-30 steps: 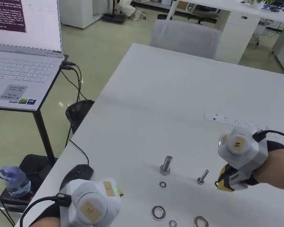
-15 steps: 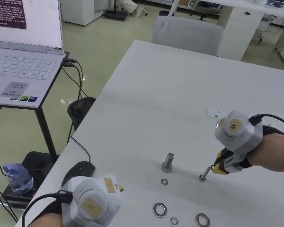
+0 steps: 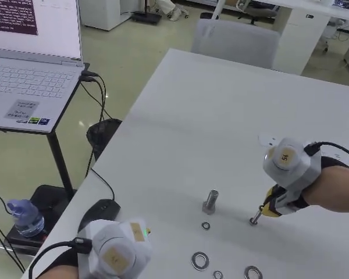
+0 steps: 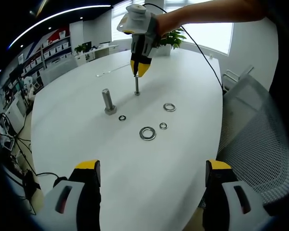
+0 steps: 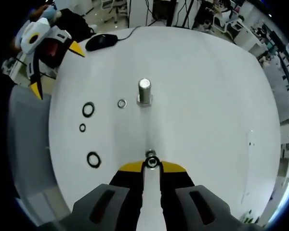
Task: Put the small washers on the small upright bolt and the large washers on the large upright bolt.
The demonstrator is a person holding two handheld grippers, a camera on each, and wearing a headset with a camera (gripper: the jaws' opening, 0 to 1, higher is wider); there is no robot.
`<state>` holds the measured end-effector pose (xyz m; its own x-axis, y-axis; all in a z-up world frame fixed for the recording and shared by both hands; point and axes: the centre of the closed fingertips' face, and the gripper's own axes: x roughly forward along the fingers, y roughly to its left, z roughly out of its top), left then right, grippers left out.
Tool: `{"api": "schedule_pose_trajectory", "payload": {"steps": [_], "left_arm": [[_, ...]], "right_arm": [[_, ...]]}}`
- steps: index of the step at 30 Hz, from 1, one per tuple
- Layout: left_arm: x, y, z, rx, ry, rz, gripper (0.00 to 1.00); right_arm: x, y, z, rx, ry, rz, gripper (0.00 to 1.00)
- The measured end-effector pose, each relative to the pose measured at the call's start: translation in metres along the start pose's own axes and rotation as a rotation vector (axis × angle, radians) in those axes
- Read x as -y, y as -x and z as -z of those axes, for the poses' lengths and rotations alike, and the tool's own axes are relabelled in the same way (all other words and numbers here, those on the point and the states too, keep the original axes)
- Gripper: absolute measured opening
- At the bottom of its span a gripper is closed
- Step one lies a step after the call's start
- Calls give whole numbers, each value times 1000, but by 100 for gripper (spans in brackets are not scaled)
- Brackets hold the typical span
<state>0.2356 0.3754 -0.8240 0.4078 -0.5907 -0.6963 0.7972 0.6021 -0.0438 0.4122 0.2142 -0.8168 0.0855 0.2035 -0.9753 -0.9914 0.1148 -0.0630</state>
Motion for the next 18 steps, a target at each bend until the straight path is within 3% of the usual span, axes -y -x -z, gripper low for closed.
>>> {"api": "schedule_pose_trajectory", "payload": {"steps": [18], "left_arm": [[0, 0, 2, 0, 9, 6, 88]], "right_arm": [[3, -16, 3, -25, 10, -12, 13]]}}
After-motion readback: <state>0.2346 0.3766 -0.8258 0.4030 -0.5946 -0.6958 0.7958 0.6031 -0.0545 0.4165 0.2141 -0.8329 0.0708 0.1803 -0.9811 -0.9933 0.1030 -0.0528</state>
